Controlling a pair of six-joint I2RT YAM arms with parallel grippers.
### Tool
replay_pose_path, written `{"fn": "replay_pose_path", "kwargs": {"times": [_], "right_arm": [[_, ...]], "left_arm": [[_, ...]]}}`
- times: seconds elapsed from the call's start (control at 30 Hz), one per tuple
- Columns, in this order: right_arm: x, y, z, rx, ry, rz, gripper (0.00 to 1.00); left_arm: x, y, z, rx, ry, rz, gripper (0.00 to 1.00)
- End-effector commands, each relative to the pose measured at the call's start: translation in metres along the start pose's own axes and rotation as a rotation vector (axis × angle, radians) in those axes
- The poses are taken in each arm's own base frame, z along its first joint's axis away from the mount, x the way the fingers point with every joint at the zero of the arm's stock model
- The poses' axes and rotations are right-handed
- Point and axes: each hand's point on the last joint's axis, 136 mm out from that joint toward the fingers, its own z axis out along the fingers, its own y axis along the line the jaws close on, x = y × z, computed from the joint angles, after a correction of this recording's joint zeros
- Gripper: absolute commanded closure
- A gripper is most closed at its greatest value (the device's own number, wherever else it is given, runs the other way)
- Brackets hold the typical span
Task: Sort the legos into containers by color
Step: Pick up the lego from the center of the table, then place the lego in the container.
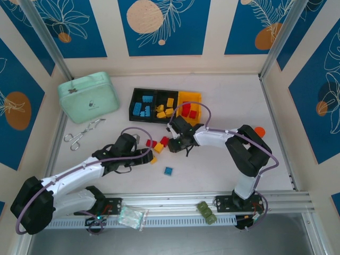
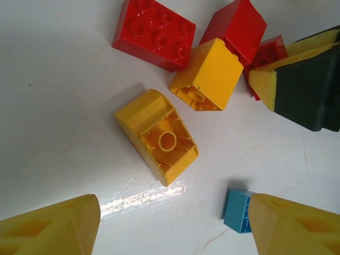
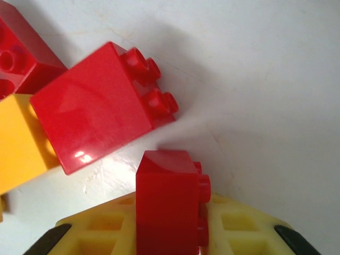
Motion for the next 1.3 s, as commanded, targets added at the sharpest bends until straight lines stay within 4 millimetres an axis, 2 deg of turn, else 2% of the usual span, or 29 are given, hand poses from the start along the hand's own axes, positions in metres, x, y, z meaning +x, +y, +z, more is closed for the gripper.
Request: {"fn": "replay_pose_path", "kwargs": {"times": [0.0,0.37,0.53,0.73,0.93,1.13,1.27], "right_arm": [[0.004,-0.006,-0.019,0.043,-0.009,0.006,0.79],[-0.022,-0.013,-0.087,0.031,-0.115,0.082,0.78],[-0.039,-0.037,-0.113,0.045,-0.154,0.181,0.78],[-0.065,-0.075,-0.133,0.095,-0.19,0.32,0.78],[-0.099,-0.11,-0.136,0.137,-0.205,0.438,0.78],[-0.135,-0.125,-0.115,0.176,-0.168,0.464,0.78],[-0.148,-0.14,-0.097,0.25,-0.123,0.493,0.78]], "left_arm": [[-0.002,-0.002,0.0,0.018,-0.004,-0.014,0.27],[-0.01,-0.021,0.0,0.068,0.003,0.004,0.27],[-0.024,-0.046,0.002,0.136,-0.007,0.031,0.27],[-0.042,-0.074,0.011,0.189,0.003,0.068,0.27],[-0.049,-0.087,0.023,0.215,0.024,0.068,0.27],[-0.045,-0.082,0.024,0.209,0.027,0.048,0.27],[-0.04,-0.076,0.022,0.194,0.026,0.042,0.27]]}}
